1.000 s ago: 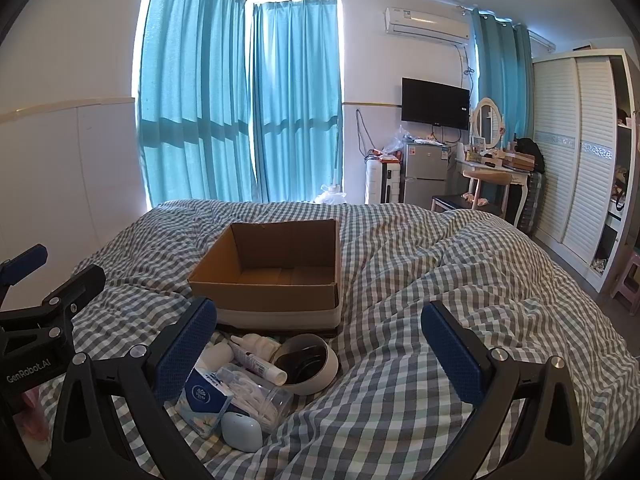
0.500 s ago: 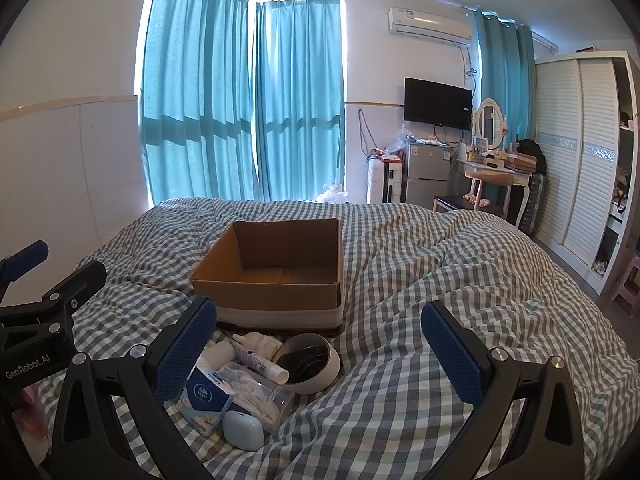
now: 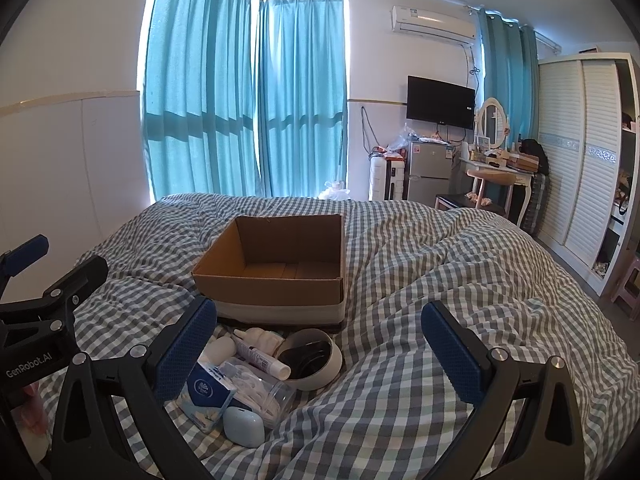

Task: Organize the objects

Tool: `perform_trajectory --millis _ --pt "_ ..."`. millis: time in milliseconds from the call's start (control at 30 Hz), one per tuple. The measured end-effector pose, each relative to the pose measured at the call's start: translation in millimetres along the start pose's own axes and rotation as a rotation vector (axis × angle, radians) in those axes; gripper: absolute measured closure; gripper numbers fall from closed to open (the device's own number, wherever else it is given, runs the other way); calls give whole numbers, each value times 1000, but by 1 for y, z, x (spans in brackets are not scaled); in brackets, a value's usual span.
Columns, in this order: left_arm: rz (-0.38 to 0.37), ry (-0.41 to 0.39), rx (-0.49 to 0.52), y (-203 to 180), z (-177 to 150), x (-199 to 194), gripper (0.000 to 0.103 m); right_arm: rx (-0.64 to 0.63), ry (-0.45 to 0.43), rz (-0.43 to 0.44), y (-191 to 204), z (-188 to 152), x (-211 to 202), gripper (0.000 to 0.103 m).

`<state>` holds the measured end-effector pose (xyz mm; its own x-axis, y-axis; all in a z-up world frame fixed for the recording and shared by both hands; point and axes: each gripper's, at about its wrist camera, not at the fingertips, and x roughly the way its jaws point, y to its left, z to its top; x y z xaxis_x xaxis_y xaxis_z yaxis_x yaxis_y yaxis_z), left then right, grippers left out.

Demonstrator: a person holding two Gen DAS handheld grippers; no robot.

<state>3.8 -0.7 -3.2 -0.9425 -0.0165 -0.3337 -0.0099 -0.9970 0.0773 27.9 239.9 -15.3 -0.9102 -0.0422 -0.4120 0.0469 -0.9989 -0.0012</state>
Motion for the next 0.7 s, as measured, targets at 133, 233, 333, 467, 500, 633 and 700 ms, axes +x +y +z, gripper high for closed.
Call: perform_trajectory --millis 133,233,333,467,500,633,700 --pt "-11 11 -22 3 0 1 0 9 1 4 1 -2 1 0" --pt "-9 8 -20 4 0 0 0 4 2 -1 2 -5 2 0" --pt "-13 17 -24 5 0 0 0 1 1 -7 2 -6 1 0" --pt "-17 20 -32 6 -1 1 0 1 1 -13 2 -5 -1 0" --pt "-19 18 -31 6 -1 1 0 1 0 -18 1 -5 -2 0" --pt "-23 15 -31 6 -1 0 0 14 -4 -25 -3 -5 -5 0" --pt "-25 19 -29 6 -1 0 0 18 -7 -27 -4 -4 -7 0"
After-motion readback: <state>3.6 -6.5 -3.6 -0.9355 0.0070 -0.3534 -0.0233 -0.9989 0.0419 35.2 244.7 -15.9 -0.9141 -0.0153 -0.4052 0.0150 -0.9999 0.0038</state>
